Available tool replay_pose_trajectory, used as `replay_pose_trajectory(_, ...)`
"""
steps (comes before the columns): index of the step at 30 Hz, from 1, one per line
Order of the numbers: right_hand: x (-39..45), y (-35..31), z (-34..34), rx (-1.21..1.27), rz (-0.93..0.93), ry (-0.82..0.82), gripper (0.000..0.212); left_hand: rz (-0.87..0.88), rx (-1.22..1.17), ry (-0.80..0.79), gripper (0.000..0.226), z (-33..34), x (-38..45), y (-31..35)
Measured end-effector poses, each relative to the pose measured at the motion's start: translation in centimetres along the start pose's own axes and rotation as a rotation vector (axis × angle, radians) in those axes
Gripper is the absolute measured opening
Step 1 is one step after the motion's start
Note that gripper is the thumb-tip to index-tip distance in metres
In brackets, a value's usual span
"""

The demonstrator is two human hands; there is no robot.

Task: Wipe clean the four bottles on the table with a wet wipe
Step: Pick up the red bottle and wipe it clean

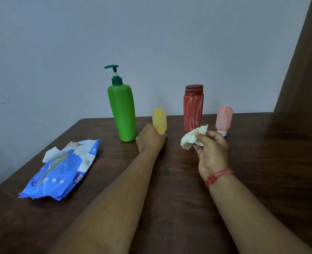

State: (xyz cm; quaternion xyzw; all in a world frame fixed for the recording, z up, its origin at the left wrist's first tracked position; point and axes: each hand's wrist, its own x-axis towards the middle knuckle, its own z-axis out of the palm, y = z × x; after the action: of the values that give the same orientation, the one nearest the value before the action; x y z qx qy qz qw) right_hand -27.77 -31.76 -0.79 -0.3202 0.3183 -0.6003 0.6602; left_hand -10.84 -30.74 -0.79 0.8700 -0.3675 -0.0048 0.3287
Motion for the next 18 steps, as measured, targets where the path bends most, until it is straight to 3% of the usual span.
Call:
replay_pose_trajectory(13, -0.3, -1.0, -0.2, 0.046, -0.002, 0.003, 0.02, 0.004, -0.019, 0.007, 0.059, -0.4, -1.1, -0.1)
replay_pose_trajectory(16, 0.1, -1.8, -0.5, 0.06, -0.006, 0.061, 0.022, 0.029, -0.084, 0.053, 0.045, -0.5, -2.1, -0.3)
replay_pose_trajectory(18, 0.7, -2.5, -1.0, 0.102, -0.015, 0.115, 0.023, 0.151, -0.126, 0.043, 0.026, -0.3, -3.0, -0.4)
